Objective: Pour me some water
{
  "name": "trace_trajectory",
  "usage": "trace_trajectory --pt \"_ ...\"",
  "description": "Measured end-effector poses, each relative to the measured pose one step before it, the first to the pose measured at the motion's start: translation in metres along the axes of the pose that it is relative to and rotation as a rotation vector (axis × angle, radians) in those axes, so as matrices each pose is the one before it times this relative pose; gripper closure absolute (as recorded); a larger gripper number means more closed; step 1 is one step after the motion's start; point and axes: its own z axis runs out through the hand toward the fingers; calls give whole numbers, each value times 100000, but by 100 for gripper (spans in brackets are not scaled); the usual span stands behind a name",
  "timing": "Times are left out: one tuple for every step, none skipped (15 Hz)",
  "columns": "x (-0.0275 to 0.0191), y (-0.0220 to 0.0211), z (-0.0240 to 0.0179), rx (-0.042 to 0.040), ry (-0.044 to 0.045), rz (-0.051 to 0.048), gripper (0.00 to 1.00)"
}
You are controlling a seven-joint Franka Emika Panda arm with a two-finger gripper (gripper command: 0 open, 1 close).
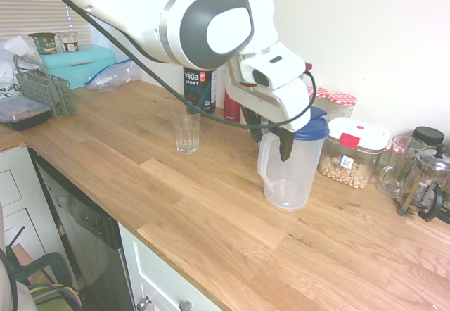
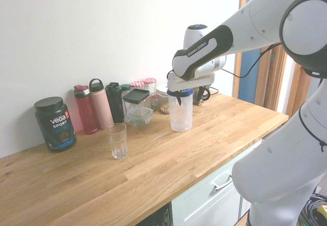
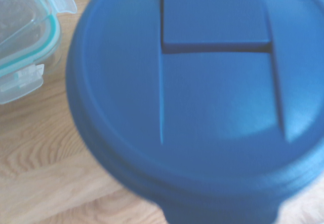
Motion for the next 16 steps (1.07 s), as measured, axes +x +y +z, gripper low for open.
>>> trace_trajectory --pt "-96 6 531 801 107 -277 100" --pt "-236 9 469 899 -83 -541 100" --pt "-242 -68 312 653 -266 -833 100" --pt "-130 -110 63 699 -138 -735 100" --pt "-126 -93 10 265 -217 -575 100" --pt "-76 -21 33 -15 -122 -285 100" --pt "-53 12 46 -75 -98 -138 100" --pt "-31 22 49 -89 -84 -135 100" --pt "-13 11 44 -78 -67 -133 100" --pt "-11 18 32 -63 -50 -142 100" --pt "-14 28 52 -102 -77 -126 100" --pt "-21 38 59 -119 -90 -113 100" --pt "-23 34 42 -88 -69 -130 100" --pt "-9 22 24 -49 -38 -102 100" --pt "-3 8 9 -16 -15 -92 100" --pt "-6 3 6 -10 -11 -94 100"
